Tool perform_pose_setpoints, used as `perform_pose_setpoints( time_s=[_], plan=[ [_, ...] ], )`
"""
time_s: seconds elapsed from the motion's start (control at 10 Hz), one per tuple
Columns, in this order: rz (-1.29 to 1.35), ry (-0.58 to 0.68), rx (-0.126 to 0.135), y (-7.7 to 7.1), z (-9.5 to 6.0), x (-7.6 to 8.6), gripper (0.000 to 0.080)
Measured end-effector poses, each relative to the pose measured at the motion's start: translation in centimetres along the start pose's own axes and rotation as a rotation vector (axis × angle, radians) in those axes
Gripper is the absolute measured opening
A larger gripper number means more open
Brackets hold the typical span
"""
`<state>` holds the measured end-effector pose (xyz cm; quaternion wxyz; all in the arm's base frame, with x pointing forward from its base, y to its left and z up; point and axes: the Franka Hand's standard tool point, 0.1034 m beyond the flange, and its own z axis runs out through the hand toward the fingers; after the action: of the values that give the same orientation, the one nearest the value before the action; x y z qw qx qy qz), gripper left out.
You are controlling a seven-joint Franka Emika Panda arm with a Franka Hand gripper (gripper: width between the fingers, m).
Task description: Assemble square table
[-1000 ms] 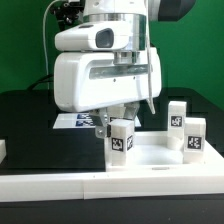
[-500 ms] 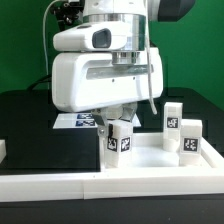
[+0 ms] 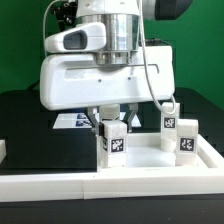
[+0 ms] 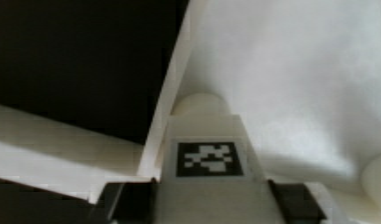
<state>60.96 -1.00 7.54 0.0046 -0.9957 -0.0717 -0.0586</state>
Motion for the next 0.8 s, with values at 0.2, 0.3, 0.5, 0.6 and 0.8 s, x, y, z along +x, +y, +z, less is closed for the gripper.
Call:
perform_pose_setpoints(
  time_s=[0.2, 0.3, 0.5, 0.6, 0.8],
  plan=[
    [0.253, 0.002, 0.008, -0.3, 0.1, -0.1, 0.0292],
    [0.333, 0.003, 0.011, -0.2, 0.1, -0.1, 0.0292],
    [0.483, 0.003, 0.015, -0.5, 0.1, -0.1, 0.0292],
    [0.553, -0.002, 0.013, -1.0, 0.2, -0.1, 0.0293],
    [0.649, -0.004, 0.006, -1.3, 0.2, -0.1, 0.0298]
  ],
)
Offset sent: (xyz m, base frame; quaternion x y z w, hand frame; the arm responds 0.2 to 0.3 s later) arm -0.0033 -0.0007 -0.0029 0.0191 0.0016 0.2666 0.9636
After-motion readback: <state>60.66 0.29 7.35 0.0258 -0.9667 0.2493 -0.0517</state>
